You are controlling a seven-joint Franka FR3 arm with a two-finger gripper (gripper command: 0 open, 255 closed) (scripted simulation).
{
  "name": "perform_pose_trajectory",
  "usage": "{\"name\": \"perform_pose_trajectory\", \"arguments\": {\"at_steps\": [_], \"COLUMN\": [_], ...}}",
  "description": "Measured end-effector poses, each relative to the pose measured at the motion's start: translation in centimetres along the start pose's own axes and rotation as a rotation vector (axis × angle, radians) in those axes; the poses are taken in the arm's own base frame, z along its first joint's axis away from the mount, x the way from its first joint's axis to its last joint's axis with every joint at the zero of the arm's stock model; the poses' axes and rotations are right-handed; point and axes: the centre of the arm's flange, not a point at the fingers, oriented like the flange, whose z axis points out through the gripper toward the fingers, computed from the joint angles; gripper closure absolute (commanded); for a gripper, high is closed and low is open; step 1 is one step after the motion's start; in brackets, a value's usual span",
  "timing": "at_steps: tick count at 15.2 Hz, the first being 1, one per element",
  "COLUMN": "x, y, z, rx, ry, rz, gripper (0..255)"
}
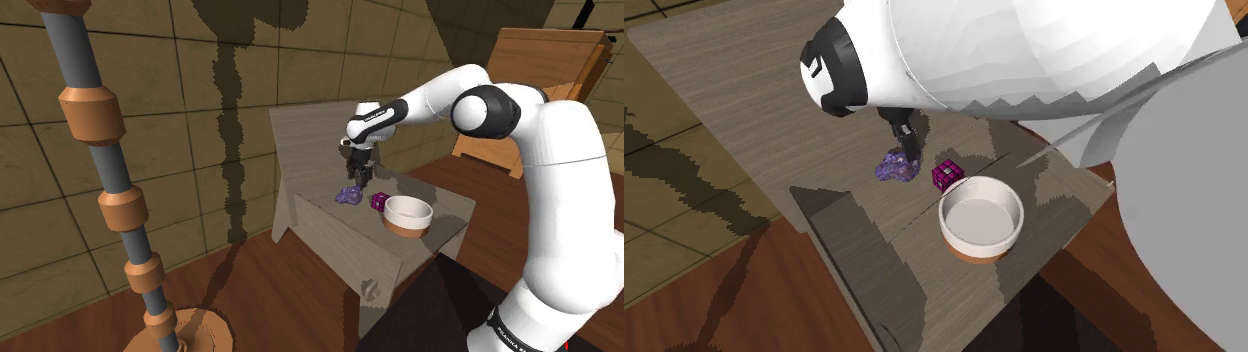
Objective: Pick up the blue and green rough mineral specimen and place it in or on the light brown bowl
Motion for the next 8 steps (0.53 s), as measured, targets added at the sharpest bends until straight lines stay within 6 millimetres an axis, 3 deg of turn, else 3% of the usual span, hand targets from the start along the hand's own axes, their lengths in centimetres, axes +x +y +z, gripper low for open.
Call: {"name": "perform_pose_trajectory", "arguments": {"at_steps": [3,8], "x": [-4.1,-4.5], "y": [0.9,1.3], "z": [0.9,3.5], "rx": [-0.057,-0.071], "ry": [0.066,0.077], "rz": [-0.293,-0.361], "gripper": [0,0]}}
